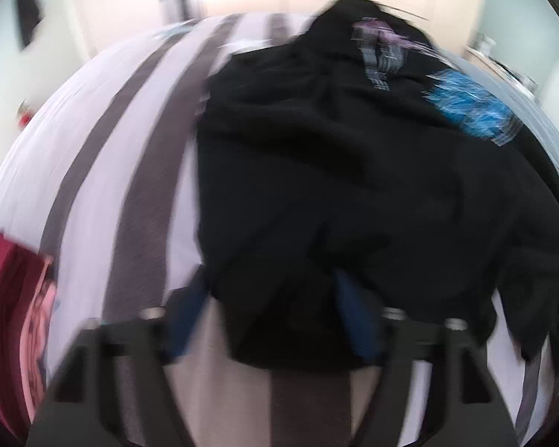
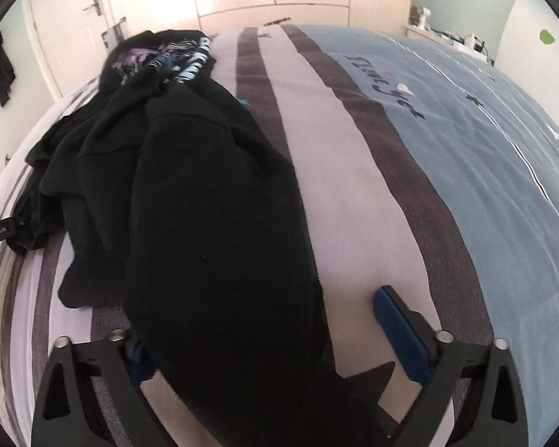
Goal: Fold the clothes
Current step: 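Move both tools toward the crumpled black sweatshirt on the bed, then grasp the sweatshirt with the left tool while the right tool grasps another part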
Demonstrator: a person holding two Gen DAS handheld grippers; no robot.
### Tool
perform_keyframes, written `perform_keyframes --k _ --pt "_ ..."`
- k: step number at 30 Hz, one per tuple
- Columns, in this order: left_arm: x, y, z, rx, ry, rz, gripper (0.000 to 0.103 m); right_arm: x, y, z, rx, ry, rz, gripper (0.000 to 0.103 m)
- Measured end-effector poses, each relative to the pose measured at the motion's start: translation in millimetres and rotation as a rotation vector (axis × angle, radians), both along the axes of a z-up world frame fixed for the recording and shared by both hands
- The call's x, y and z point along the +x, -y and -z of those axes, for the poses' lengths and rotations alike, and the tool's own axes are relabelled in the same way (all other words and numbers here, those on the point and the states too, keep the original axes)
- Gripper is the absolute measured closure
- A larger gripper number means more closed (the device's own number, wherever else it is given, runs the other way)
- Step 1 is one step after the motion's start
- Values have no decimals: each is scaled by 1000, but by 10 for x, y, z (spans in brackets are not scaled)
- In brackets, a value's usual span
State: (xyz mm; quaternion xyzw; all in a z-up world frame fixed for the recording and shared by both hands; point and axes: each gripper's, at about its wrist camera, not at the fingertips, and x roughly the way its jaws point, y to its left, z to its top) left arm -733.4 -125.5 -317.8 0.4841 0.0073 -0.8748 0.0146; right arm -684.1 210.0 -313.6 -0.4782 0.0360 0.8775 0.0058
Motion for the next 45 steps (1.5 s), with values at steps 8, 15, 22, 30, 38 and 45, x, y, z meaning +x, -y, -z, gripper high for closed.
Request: perform_keyframes --k 8,15,22,30,38,45 --pt "273 2 -225 51 -17 50 93 71 44 -165 -52 -16 -136 83" --pt "1161 160 -758 137 -60 103 94 433 -189 -595 -76 -67 -152 87" --pt "2711 527 -1149 219 59 35 94 1215 -822 -1004 -12 -31 -86 87" --pt "4315 768 -1251 256 254 -116 94 2050 -1554 -1215 67 89 50 87" --pt "4567 655 -981 244 366 -152 86 2297 -1465 -571 150 334 106 82" --pt "4519 856 -1313 200 186 -240 38 2747 -1140 -941 26 217 139 63"
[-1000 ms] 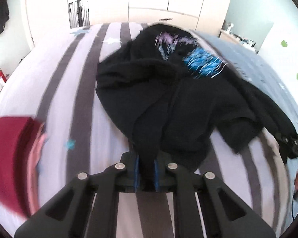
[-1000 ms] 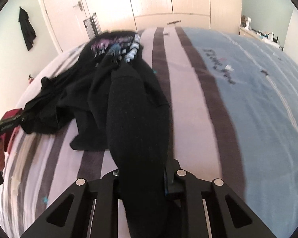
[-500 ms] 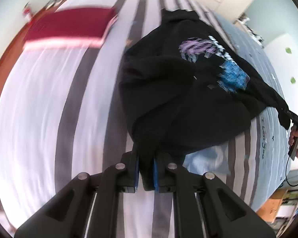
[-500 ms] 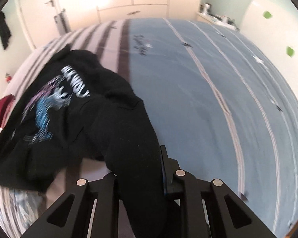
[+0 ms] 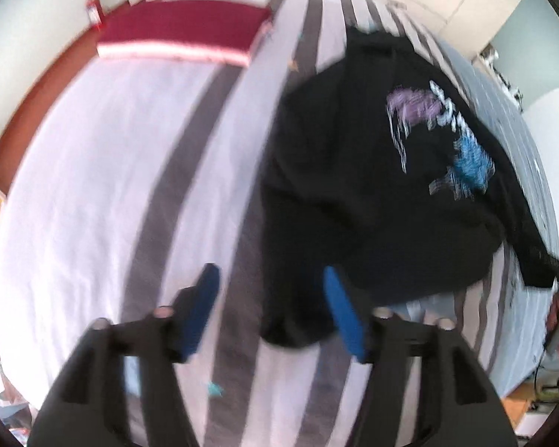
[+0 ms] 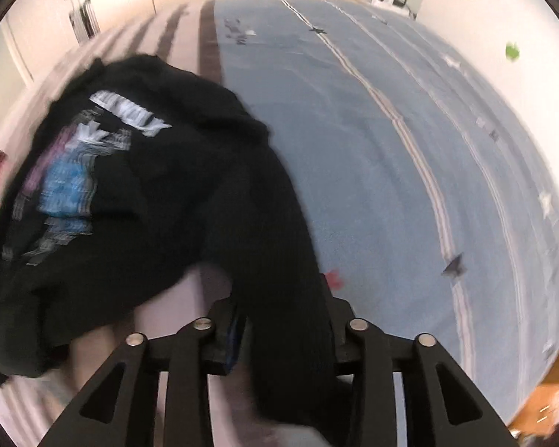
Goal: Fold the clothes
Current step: 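Grasp the sweatshirt with the left tool while the right tool grasps another part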
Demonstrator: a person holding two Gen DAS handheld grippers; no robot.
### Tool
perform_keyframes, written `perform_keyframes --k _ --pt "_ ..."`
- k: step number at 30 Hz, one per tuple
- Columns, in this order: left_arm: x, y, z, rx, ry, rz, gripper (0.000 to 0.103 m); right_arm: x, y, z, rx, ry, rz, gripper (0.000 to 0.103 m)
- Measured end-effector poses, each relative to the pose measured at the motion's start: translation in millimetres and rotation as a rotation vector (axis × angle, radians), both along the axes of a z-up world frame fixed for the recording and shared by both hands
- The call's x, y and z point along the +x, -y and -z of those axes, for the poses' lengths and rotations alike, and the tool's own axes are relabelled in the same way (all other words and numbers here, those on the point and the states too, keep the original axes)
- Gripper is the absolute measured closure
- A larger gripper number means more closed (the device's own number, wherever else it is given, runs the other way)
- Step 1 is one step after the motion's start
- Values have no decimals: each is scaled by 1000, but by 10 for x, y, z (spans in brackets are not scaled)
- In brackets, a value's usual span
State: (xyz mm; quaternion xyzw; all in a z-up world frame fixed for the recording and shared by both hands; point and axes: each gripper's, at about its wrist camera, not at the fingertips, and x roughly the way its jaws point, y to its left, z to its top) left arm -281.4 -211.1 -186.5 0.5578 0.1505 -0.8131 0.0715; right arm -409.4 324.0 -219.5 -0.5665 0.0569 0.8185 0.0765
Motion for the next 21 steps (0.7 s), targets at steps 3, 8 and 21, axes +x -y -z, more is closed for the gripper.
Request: perform_keyframes --k 3,8,21 --pt "-258 226 105 -12 -17 -15 33 170 224 90 -98 5 0 61" --pt "-848 375 470 -22 7 -13 33 165 563 348 -232 31 36 55" --pt "-1376 411 947 -66 54 121 83 68 615 522 -248 46 124 47"
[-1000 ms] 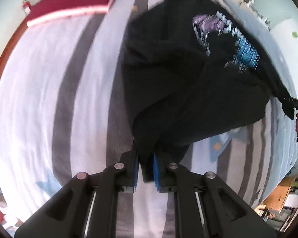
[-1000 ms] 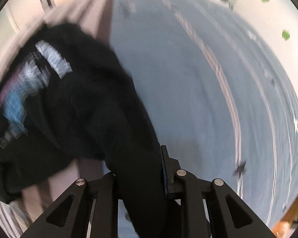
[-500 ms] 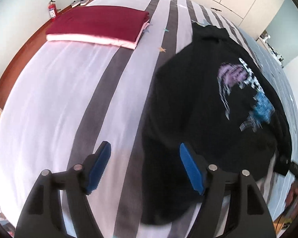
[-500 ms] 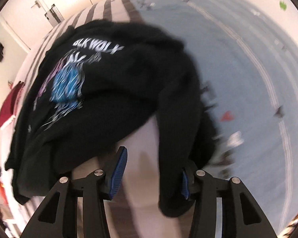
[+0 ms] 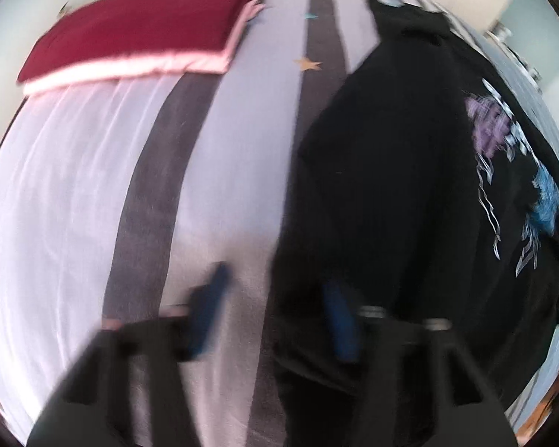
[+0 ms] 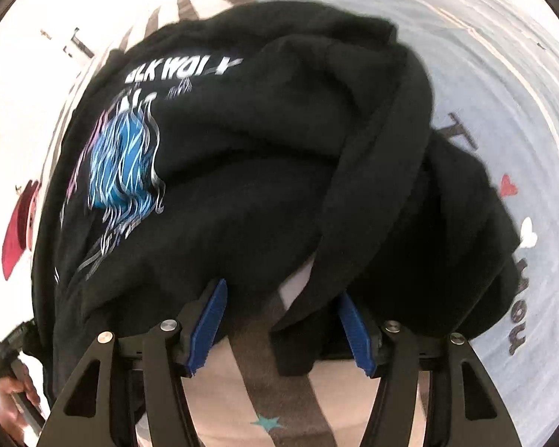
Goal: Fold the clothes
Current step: 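Grasp the sweatshirt with the left tool while the right tool grasps another part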
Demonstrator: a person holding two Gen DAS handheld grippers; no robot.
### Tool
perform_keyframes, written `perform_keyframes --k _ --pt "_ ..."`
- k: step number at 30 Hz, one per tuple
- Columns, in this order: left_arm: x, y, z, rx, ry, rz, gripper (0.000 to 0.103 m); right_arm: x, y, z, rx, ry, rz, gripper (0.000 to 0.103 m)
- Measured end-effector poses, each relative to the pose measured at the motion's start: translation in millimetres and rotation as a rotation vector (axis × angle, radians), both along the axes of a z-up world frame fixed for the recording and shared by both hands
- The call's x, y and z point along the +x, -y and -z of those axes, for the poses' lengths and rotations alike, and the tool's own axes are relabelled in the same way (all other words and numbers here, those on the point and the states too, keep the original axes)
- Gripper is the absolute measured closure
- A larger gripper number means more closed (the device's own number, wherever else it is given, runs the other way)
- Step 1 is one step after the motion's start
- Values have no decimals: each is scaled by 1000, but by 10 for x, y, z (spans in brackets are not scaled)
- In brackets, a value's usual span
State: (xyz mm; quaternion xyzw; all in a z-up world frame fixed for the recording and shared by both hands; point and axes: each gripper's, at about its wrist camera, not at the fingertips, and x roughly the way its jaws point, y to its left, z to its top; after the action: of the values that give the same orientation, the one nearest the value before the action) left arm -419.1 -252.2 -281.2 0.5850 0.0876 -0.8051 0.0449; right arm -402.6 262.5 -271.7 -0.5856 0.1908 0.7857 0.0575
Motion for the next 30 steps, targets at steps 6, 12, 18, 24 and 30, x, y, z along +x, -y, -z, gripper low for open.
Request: perform_keyframes --k 6,12,18,24,30 --pt "206 301 -203 25 -24 -49 99 145 -447 -283 69 -36 88 47" --pt "688 714 -581 -66 -19 -91 100 271 -841 -715 154 -105 143 47" --pt "1331 880 -665 -151 124 -116 100 -104 -1048 -958 194 -190 136 44" --pt "1900 943 -698 -161 230 -179 99 -965 -931 -510 93 -146 14 43" --pt "1648 779 -1113 -117 58 -197 63 -1602 -527 -221 72 -163 -161 43"
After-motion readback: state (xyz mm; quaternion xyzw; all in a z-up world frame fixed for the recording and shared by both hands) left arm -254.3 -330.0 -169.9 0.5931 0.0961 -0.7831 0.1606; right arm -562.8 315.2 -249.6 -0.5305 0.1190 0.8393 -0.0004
